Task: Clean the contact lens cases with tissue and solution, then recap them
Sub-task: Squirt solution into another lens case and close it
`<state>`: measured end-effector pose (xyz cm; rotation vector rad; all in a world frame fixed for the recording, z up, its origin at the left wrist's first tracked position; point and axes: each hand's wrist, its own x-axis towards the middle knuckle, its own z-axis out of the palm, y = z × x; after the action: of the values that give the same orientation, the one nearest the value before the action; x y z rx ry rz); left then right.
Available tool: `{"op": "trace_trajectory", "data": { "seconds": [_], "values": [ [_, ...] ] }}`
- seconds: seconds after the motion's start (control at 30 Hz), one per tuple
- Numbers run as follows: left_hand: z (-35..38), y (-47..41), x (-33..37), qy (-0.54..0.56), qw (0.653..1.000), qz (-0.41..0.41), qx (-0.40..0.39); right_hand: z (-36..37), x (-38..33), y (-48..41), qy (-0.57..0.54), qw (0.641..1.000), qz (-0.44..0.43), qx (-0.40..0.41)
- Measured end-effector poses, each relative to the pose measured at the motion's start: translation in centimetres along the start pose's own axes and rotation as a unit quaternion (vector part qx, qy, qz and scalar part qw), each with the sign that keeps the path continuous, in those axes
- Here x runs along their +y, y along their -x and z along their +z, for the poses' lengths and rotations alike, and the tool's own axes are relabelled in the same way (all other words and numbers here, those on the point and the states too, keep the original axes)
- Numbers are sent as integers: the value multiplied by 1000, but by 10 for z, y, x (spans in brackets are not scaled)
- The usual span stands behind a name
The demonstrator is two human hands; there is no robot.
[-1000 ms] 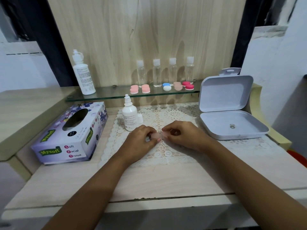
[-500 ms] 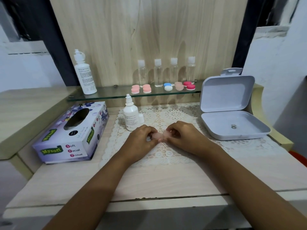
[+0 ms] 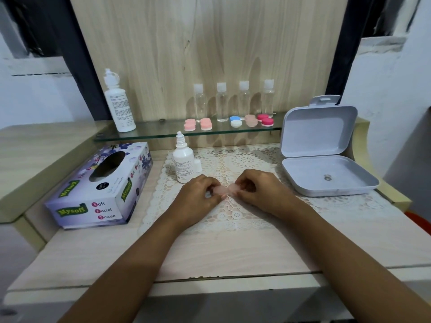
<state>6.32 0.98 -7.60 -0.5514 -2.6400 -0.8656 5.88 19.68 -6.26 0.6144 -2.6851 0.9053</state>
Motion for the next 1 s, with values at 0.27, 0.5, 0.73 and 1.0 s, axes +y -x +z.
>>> {"op": "trace_trajectory", "data": {
  "seconds": [0.27, 0.5, 0.73, 1.0],
  "values": [
    [0, 1, 1, 2, 1000, 2, 2, -2, -3, 1, 3, 999, -27, -33],
    [1, 1, 0, 0, 1000, 4, 6, 3, -3, -1, 15, 999, -28, -17],
    [0, 1, 2, 1, 1000, 6, 6, 10, 0, -3, 16, 1000, 6, -2],
    [0, 1, 2, 7, 1000, 3, 5, 1, 0, -2, -28, 997, -25, -67]
  ]
}}
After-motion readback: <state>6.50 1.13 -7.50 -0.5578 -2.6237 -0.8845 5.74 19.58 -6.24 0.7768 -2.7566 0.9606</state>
